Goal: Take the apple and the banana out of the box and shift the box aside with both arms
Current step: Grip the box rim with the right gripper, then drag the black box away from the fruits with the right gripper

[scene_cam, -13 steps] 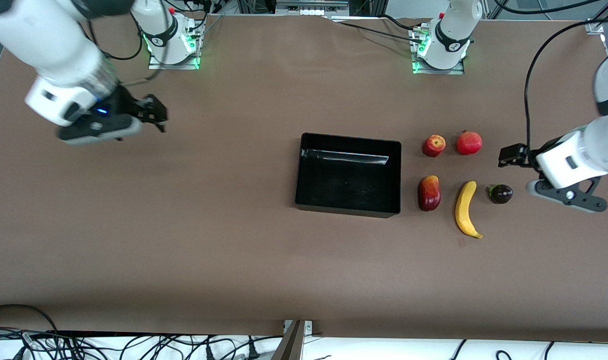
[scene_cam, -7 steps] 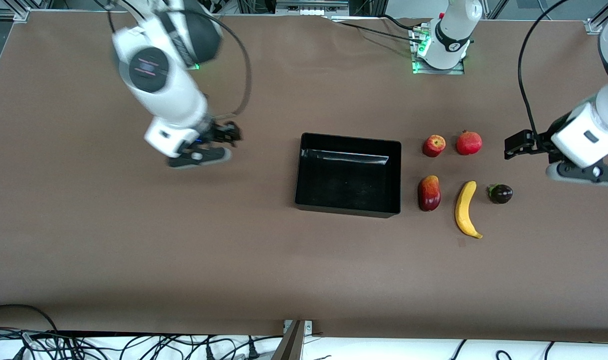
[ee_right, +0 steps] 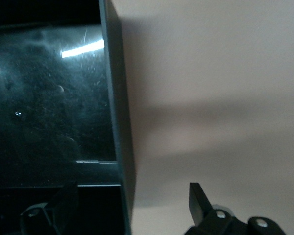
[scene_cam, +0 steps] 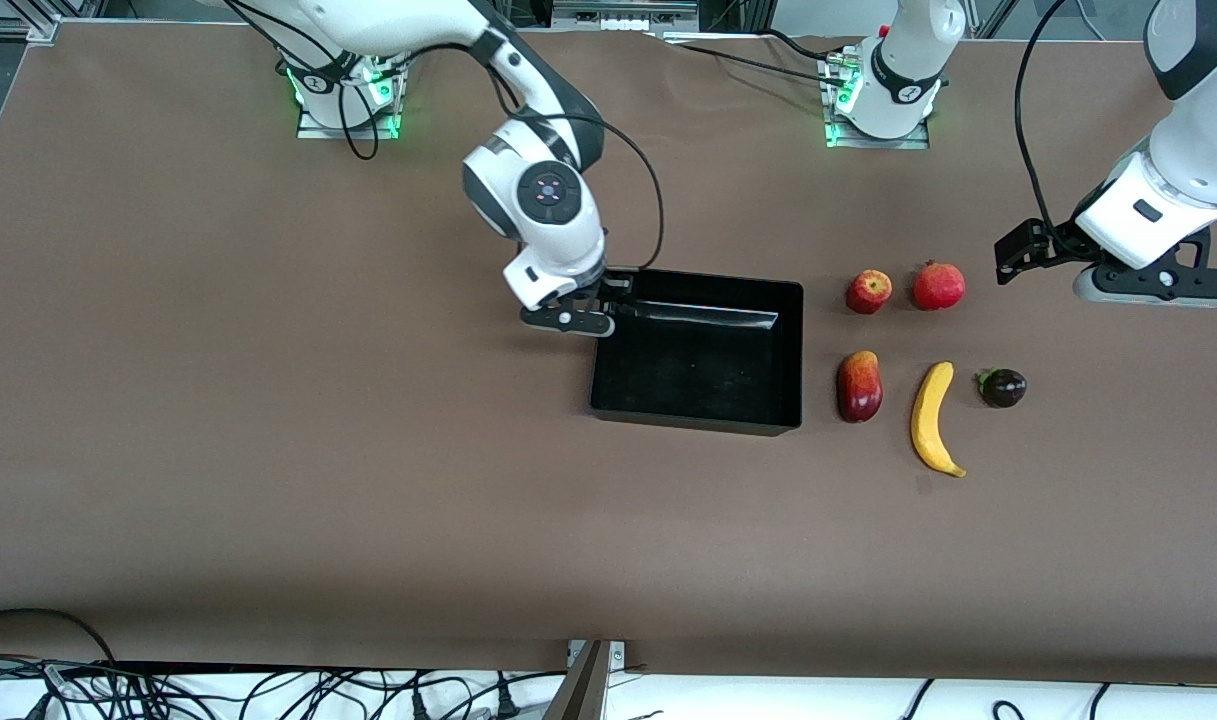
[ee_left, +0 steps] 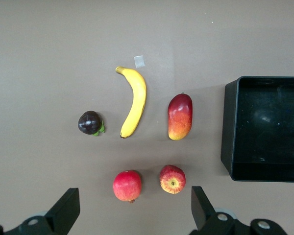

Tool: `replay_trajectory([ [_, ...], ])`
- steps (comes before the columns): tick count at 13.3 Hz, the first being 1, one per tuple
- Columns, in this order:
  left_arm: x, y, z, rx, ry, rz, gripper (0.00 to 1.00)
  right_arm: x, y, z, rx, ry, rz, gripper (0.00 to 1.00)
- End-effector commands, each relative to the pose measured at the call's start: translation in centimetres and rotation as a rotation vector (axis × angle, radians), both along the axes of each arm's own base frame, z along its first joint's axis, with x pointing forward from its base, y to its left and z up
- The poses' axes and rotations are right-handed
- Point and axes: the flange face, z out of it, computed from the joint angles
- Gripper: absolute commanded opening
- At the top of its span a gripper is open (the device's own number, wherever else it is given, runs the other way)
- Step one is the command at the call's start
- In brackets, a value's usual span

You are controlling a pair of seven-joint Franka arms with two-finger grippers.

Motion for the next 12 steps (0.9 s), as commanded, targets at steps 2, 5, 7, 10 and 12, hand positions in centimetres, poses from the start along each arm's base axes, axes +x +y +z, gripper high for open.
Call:
replay_trajectory([
  [2, -0.6, -0.9, 0.5, -0.007, -0.003, -0.004, 1.0, -1.2, 2.0, -2.4, 0.0, 0.001, -0.05, 0.86],
  [5, -1.1, -1.0, 0.9, -0.001, 0.038, -0.006, 1.0, -1.4, 1.8, -3.6, -0.014, 0.016, -0.055, 0.4],
  [7, -1.0, -1.0, 0.8, -0.001, 0.04, -0.006, 1.0, -1.3, 1.6, -3.9, -0.021, 0.017, -0.043, 0.0],
  [10, -1.0, -1.8, 1.0, 0.011, 0.033, -0.026, 1.0, -0.1, 0.7, -3.1, -0.042, -0.015, -0.025, 0.0],
  [12, -1.2, -3.5, 1.2, 0.07, 0.023, -0.073, 1.0, 1.4, -0.9, -0.1, -0.061, -0.04, -0.004, 0.0],
])
